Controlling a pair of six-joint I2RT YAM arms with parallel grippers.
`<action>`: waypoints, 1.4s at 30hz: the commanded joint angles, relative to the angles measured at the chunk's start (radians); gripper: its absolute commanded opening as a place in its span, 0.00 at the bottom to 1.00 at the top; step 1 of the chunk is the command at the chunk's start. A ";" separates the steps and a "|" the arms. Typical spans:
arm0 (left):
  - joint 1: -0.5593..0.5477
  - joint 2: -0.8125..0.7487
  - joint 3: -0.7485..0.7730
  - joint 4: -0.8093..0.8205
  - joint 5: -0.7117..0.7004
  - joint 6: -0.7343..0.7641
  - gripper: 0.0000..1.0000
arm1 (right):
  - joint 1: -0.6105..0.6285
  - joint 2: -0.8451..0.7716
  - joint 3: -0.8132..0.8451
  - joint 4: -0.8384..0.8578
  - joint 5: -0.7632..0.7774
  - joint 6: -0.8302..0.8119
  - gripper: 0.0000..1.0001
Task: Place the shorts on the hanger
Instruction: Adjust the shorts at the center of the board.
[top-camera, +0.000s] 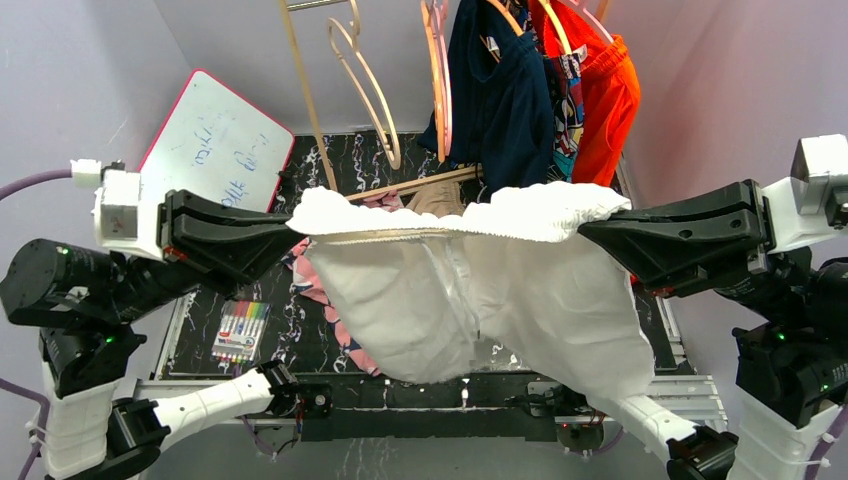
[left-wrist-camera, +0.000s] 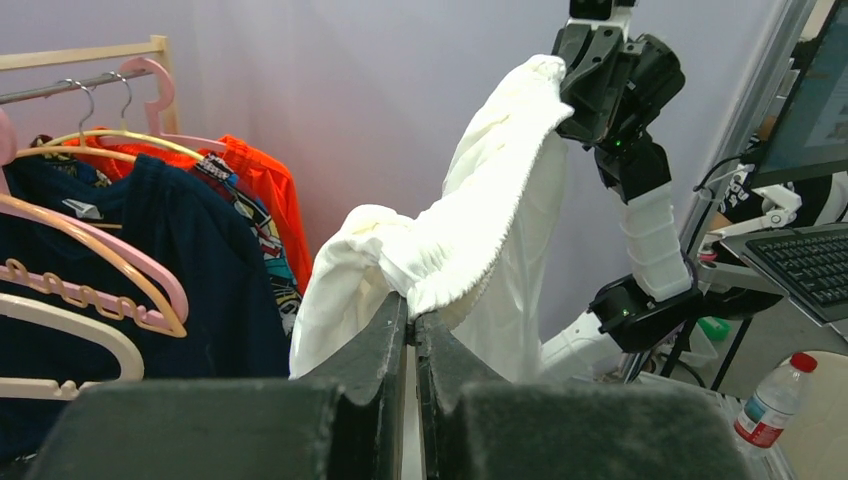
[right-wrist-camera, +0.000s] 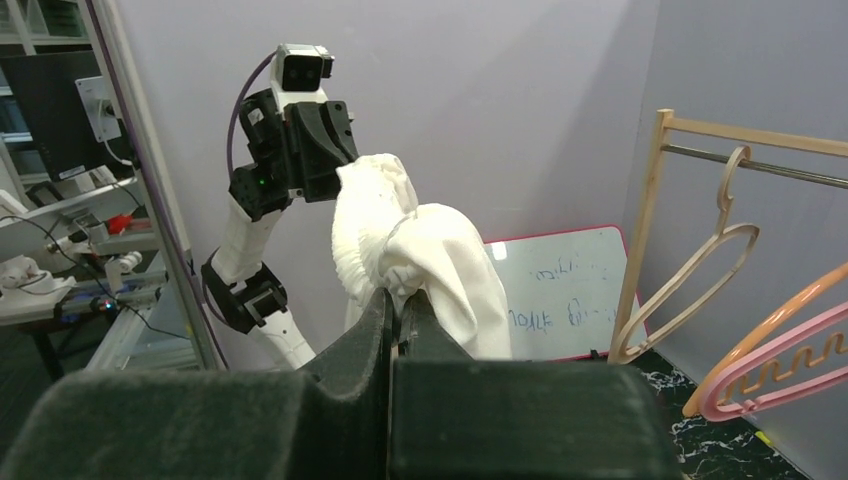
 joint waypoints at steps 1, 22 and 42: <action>0.006 -0.056 -0.012 0.006 -0.051 -0.021 0.00 | 0.003 -0.015 -0.080 0.056 0.055 -0.004 0.00; 0.008 0.161 -0.667 0.022 -0.663 -0.253 0.00 | 0.002 0.026 -0.910 0.006 0.667 0.105 0.00; 0.007 0.310 -0.869 0.092 -0.669 -0.293 0.86 | 0.002 0.003 -1.132 -0.070 0.795 0.146 0.05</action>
